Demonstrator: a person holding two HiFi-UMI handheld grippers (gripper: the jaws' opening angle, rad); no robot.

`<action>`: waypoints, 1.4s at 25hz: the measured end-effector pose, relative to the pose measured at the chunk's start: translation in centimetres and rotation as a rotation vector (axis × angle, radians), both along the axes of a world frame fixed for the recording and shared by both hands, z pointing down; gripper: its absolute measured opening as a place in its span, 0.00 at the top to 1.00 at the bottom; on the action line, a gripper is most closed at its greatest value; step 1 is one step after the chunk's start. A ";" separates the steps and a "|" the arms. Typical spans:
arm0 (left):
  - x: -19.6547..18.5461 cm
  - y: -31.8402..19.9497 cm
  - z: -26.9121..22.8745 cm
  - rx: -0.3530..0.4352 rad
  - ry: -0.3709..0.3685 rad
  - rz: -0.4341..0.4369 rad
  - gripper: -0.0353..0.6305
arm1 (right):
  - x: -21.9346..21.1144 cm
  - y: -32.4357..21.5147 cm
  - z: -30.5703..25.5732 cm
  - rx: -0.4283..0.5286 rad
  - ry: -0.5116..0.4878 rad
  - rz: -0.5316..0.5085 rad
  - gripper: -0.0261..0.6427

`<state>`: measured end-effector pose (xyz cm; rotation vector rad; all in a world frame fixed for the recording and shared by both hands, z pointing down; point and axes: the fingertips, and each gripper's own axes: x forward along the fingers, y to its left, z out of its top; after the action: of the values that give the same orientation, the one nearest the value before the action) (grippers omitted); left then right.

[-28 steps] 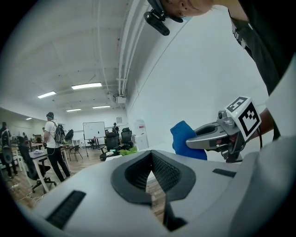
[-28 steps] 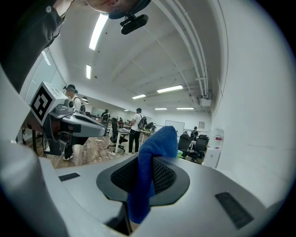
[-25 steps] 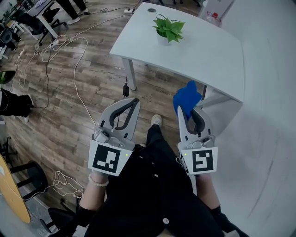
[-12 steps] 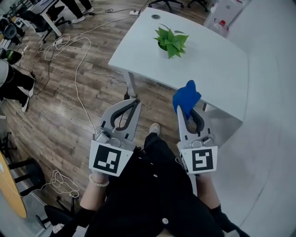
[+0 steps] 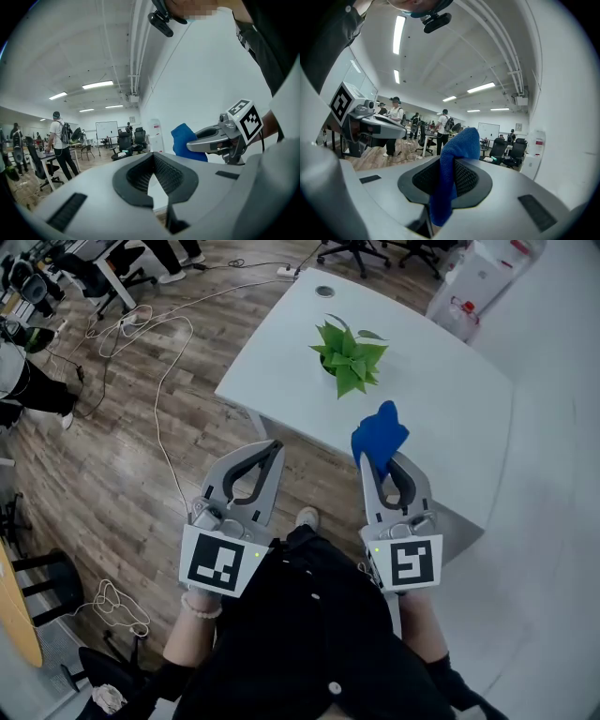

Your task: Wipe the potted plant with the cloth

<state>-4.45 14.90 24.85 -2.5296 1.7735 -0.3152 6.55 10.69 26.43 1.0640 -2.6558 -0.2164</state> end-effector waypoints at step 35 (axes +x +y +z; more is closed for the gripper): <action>2.9 -13.0 0.6 -0.016 -0.053 0.074 0.93 | 5.3 -11.4 1.6 -0.038 -0.016 0.122 0.83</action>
<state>-1.56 1.89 25.46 -2.5646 1.6617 -0.3912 11.81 -0.67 28.00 1.2151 -2.5868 -0.1322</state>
